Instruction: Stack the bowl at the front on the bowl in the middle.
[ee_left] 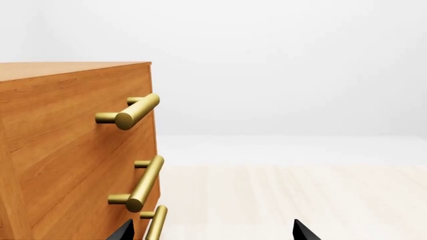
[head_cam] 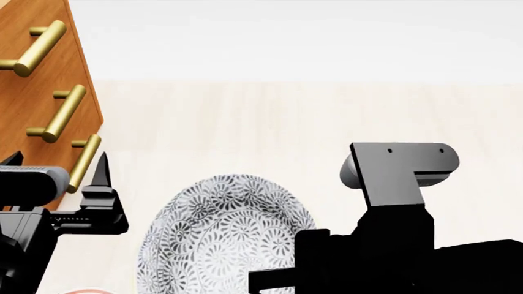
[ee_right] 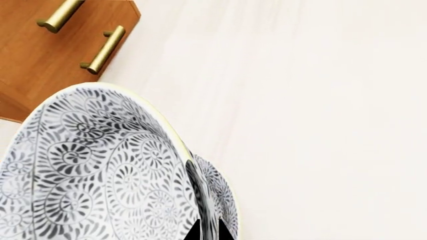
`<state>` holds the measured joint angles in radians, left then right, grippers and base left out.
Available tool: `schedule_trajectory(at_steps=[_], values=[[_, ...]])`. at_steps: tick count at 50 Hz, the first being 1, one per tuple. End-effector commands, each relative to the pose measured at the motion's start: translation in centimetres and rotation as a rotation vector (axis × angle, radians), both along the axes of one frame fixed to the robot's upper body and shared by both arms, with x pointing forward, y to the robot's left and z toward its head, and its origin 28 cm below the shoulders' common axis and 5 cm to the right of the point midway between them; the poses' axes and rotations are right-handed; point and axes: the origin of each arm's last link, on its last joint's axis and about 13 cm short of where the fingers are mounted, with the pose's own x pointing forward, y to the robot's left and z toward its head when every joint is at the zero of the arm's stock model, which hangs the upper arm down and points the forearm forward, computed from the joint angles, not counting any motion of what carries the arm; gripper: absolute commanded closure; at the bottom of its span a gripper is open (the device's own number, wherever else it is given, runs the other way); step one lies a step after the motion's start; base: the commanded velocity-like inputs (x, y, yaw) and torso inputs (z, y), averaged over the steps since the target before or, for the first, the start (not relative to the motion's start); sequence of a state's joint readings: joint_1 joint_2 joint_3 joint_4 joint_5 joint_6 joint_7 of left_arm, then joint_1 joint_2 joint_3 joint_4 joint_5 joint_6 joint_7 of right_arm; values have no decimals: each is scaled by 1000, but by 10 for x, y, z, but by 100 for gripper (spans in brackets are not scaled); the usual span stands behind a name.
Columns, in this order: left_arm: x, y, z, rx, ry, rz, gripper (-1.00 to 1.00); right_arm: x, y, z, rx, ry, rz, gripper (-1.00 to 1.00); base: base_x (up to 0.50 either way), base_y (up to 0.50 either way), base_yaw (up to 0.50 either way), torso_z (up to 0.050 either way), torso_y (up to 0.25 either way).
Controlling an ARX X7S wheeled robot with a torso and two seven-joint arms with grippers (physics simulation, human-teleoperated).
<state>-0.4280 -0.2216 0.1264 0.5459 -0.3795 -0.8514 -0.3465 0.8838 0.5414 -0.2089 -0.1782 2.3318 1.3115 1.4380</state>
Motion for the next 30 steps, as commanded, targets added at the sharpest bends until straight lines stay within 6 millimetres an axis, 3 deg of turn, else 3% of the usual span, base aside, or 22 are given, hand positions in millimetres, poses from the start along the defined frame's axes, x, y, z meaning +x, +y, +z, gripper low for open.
schedule_trajectory(at_steps=[1,11,30], values=[[-1,-1,-1,3,1,-4,-100,7,5,-7,6,14,36,100,0,0,0,0,0],[-1,-1,-3,6,3,-5,-100,16,6,-20,26,58,44,100,0,0,0,0,0],[-1,-1,-5,9,7,-3,-100,39,1,-61,57,167,25,100,0,0,0,0,1]])
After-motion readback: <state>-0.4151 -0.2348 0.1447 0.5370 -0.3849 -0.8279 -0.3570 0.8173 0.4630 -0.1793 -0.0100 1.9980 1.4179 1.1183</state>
